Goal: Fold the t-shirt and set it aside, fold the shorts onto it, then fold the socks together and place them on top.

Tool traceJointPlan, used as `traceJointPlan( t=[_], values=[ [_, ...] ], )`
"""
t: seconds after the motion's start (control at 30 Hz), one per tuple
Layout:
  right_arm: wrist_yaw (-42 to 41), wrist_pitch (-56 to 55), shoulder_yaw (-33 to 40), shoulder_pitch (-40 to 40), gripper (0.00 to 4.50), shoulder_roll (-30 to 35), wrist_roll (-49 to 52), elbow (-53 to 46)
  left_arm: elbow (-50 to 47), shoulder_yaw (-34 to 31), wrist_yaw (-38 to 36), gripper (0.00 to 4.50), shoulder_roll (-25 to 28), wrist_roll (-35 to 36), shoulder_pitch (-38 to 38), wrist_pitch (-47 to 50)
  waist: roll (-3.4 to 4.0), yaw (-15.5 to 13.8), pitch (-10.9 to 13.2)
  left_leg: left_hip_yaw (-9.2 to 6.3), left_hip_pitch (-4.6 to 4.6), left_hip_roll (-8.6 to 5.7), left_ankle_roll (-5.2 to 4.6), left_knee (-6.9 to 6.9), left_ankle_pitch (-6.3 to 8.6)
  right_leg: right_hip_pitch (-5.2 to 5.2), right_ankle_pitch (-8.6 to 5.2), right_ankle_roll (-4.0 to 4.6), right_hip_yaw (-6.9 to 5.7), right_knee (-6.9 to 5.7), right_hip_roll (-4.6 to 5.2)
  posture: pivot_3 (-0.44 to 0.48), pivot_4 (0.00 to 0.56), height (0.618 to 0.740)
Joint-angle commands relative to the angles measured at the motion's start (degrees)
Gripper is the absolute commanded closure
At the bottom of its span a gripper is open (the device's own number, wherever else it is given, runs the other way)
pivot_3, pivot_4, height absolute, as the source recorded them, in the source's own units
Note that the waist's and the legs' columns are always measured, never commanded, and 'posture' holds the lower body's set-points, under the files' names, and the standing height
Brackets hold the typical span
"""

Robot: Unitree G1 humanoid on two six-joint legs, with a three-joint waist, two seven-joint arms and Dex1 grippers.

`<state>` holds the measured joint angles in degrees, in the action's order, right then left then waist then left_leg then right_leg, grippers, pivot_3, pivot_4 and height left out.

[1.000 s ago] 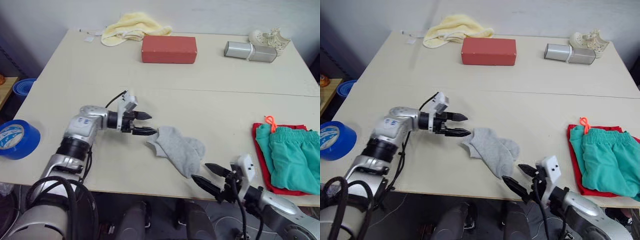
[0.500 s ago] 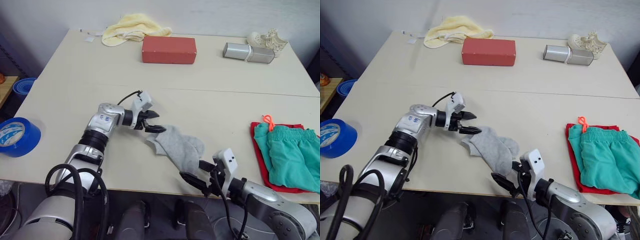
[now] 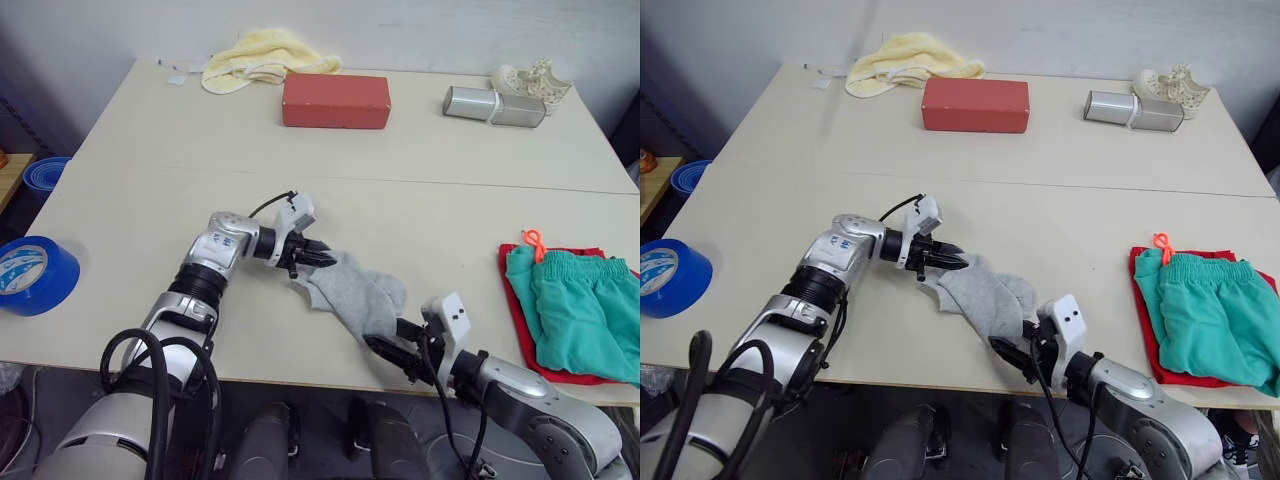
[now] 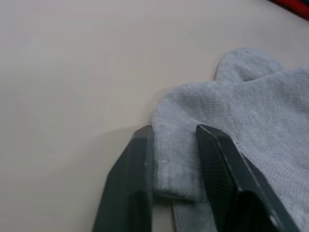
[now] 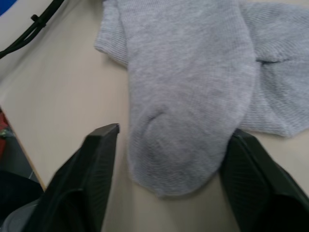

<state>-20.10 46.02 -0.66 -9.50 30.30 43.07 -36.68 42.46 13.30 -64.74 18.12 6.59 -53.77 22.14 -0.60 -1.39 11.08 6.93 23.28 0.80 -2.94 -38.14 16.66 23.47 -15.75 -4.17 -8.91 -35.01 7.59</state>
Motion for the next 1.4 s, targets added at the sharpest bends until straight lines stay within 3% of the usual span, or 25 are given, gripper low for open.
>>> traceJointPlan(
  t=[0.03, 0.2, 0.43, 0.7, 1.07, 1.4],
  values=[
    [-0.46, -0.52, 1.18, 0.39, 2.83, -0.8, -0.35, 1.55, -2.14, -1.39, 0.81, 4.5, 0.03, 0.32, 0.62, 0.15, 0.0, 0.0, 0.0, 0.0, 0.0, 0.0, 0.0, 0.0, 0.0, 0.0, 0.0, 0.0, 0.0, 0.0, 0.0, 0.0, 0.15, 0.74],
    [-2.09, -0.63, 2.25, 1.5, 4.47, -0.36, -0.18, 3.23, -3.72, -4.93, 2.32, 4.5, 0.06, 2.31, 1.13, 1.66, 0.0, 0.03, 0.0, 0.01, 0.0, 0.0, 0.0, -0.02, -0.01, 0.01, 0.0, 0.0, 0.0, -0.04, 0.0, 0.0, 0.15, 0.74],
    [-4.89, 4.57, 6.38, 0.91, 4.47, 3.31, 5.65, 1.38, -10.25, -6.41, 4.38, 4.5, 1.83, 3.18, 3.1, 5.74, 0.0, 0.01, 0.0, 0.01, 0.02, -0.01, 0.0, -0.04, -0.01, 0.0, 0.01, -0.02, 0.01, -0.05, 0.0, 0.0, 0.15, 0.74],
    [-7.19, 10.23, 12.39, 5.57, 4.47, 6.97, 14.59, 2.21, -22.39, -9.89, 6.76, 4.5, 3.13, 8.35, 7.45, 15.16, 0.0, 0.0, 0.0, 0.0, 0.02, -0.01, 0.02, -0.05, -0.03, 0.0, 0.01, -0.01, 0.02, -0.07, 0.02, 0.0, 0.15, 0.74],
    [-8.6, 17.63, 12.57, 18.65, 4.47, 13.94, 14.23, 14.0, -43.64, -12.39, 15.55, 4.5, 9.31, 12.42, 16.84, 32.56, 0.01, -0.05, 0.01, 0.0, 0.01, -0.01, 0.1, -0.03, -0.08, -0.01, 0.01, -0.01, 0.02, -0.16, 0.02, 0.0, 0.15, 0.74],
    [-9.49, 26.78, 11.2, 28.44, 4.47, 13.57, 16.04, 20.96, -58.04, -17.13, 26.34, 4.5, 5.9, 19.47, 23.16, 45.19, 0.01, 0.02, 0.01, 0.0, 0.01, -0.02, 0.11, -0.04, -0.11, -0.03, 0.03, -0.04, 0.04, -0.25, 0.04, 0.0, 0.15, 0.74]
  ],
)
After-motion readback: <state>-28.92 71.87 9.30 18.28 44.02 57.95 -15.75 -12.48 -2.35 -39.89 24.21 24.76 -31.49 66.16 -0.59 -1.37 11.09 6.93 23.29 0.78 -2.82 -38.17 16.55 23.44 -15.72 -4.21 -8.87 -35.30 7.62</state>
